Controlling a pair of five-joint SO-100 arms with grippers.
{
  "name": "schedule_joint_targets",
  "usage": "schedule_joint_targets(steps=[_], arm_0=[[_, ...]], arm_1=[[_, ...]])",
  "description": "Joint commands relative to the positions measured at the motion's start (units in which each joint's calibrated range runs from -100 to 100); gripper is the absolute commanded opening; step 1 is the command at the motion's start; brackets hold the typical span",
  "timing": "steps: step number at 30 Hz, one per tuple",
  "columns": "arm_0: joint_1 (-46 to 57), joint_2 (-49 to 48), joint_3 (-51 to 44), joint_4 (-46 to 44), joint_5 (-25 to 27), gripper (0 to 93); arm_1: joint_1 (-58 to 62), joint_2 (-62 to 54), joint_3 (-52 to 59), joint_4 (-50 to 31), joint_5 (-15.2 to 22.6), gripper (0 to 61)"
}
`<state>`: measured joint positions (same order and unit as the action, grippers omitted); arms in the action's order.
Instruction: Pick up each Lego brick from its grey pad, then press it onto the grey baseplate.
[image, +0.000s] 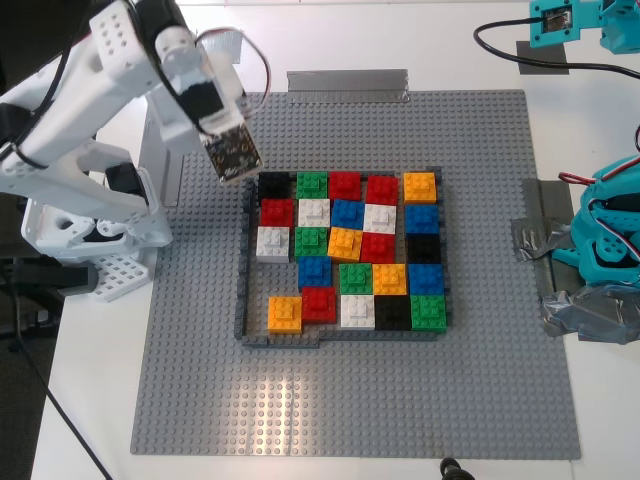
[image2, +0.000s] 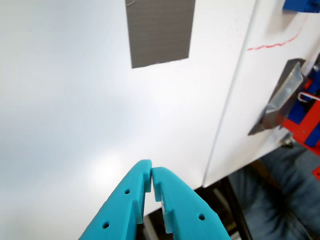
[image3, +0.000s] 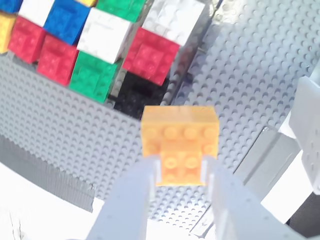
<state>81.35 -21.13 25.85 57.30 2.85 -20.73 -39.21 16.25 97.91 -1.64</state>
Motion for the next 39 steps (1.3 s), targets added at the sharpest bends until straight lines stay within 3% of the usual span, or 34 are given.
schedule_joint_targets(steps=[1,7,14,26,39], arm_0=[[0.4,-1.3,-0.3,-0.6,0.3,0.0],[0.4,-1.3,-0.3,-0.6,0.3,0.0],[0.4,-1.3,-0.3,-0.6,0.3,0.0],[-0.1,-1.3,-0.6,-0.6,0.3,0.0],[-0.1,-1.3,-0.3,-0.6,0.3,0.0]], arm_1=[[11.8,-1.1,2.3,0.5,2.6,0.1],[22.7,2.9,10.5,-10.1,5.8,0.1],[27.5,10.5,13.1,-22.5,6.2,0.1],[34.5,16.9,7.5,-22.2,6.7,0.1],[34.3,24.4,9.1,-28.7,6.1,0.1]])
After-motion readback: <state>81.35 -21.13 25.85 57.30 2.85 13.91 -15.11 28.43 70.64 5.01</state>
